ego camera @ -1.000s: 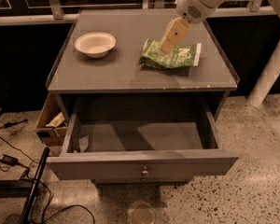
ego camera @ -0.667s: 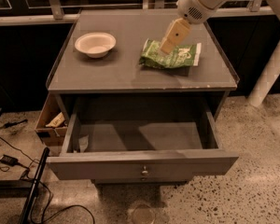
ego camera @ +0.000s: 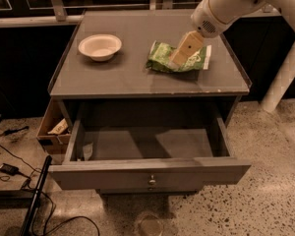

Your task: Place green jalapeno chip bag into top drawer

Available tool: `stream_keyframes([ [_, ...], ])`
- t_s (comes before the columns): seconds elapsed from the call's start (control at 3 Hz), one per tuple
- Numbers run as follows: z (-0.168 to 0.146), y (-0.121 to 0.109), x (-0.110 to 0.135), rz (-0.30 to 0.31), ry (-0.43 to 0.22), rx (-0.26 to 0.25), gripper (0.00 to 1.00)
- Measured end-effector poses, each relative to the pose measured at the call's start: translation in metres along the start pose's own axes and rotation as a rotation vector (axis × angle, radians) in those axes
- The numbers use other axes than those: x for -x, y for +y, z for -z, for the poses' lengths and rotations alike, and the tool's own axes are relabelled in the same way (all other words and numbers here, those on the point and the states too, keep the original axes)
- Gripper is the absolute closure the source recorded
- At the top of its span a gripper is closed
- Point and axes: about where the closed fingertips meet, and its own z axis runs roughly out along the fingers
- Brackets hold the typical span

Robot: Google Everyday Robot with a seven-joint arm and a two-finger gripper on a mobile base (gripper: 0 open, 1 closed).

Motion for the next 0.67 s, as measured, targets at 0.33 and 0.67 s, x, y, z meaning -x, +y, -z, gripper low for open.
stream_keyframes([
  [0.33, -0.018, -0.004, -0.010, -0.040, -0.029, 0.003, 0.00],
  [0.67, -0.042, -0.008, -0.012, -0.075, -0.071, 0.010, 0.00],
])
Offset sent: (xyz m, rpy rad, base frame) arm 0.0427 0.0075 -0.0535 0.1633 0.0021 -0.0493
